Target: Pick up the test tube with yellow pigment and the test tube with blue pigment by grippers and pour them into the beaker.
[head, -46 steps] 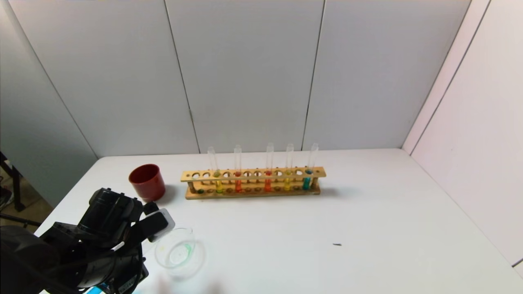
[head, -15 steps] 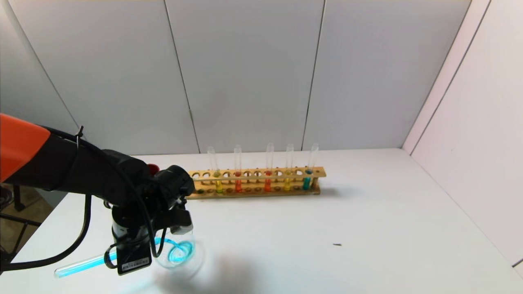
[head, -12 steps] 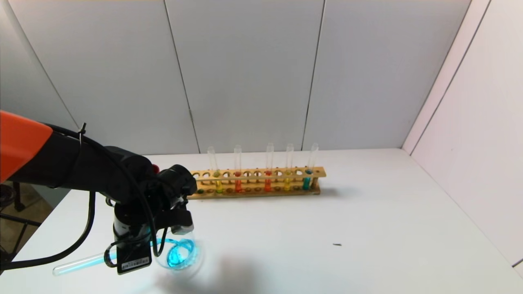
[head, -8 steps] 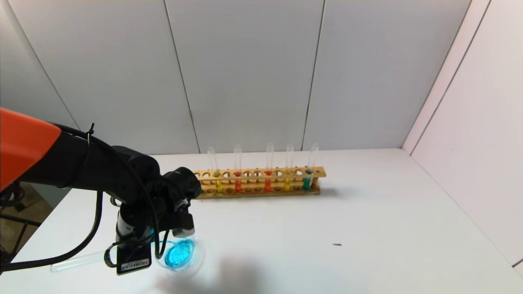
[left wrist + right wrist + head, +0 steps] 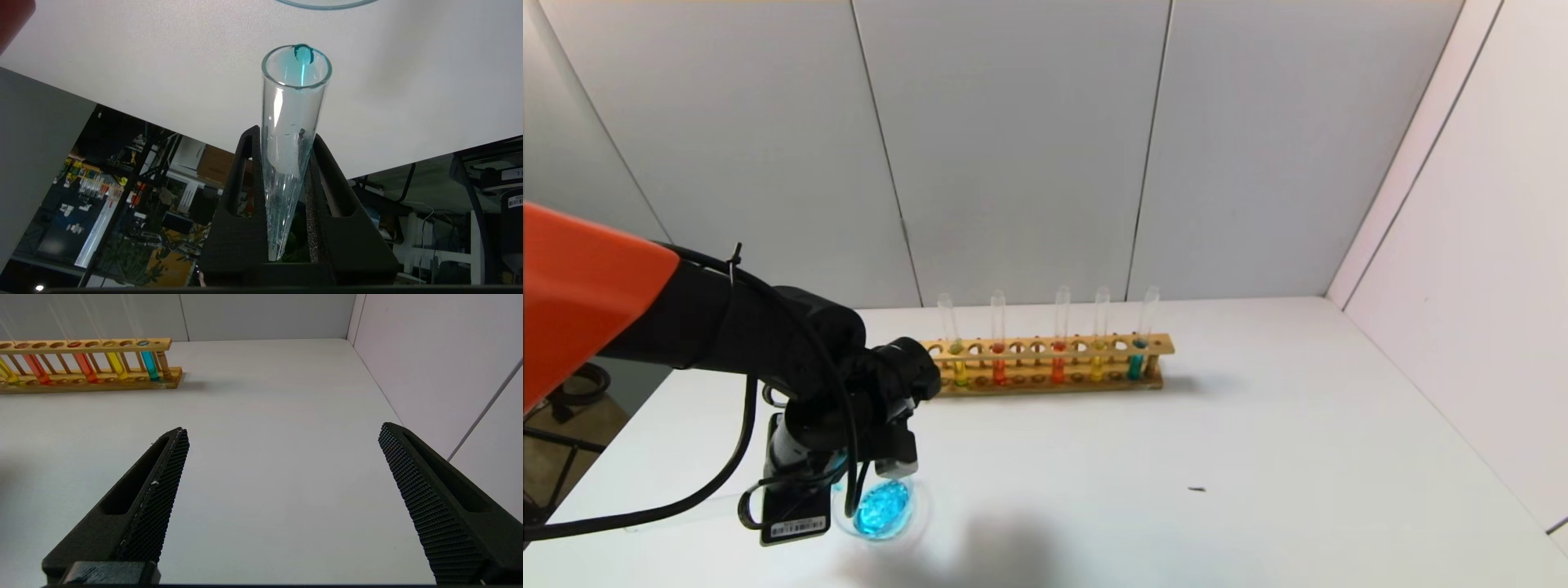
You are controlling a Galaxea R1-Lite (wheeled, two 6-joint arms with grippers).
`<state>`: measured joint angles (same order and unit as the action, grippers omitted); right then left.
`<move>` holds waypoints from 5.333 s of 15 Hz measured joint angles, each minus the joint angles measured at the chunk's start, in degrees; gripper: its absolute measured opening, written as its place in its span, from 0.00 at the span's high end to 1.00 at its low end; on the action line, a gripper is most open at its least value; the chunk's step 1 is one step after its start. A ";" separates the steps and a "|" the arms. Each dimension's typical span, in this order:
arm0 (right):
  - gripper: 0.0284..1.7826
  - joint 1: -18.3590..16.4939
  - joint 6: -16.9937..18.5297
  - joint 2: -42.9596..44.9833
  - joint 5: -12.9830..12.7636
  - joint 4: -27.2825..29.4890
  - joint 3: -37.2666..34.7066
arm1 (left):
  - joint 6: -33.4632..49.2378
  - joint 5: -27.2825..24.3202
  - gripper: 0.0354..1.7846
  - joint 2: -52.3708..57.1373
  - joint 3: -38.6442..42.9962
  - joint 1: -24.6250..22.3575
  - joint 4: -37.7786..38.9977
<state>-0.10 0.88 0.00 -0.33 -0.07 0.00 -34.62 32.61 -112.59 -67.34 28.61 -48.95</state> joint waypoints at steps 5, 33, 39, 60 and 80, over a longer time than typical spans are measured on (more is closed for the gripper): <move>0.05 0.00 0.00 0.00 -0.02 0.00 0.00 | 0.06 1.07 0.84 -1.24 -1.27 0.18 -1.83; 0.05 0.00 0.00 0.00 0.00 0.00 0.00 | 5.52 -4.22 0.84 3.88 -7.33 0.68 -5.22; 0.05 0.00 0.00 0.00 -0.02 0.00 0.00 | 11.73 -13.65 0.84 16.76 -7.24 -6.10 3.22; 0.05 0.00 0.00 0.00 0.00 0.00 0.00 | 22.64 -21.92 0.84 9.68 -8.01 -23.16 51.36; 0.05 0.00 0.00 0.00 0.00 0.00 0.02 | 25.31 -24.13 0.84 -3.50 1.19 -26.86 75.44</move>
<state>-0.10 0.88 0.00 -0.33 -0.07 0.02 -9.31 8.48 -116.09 -66.15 1.76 26.49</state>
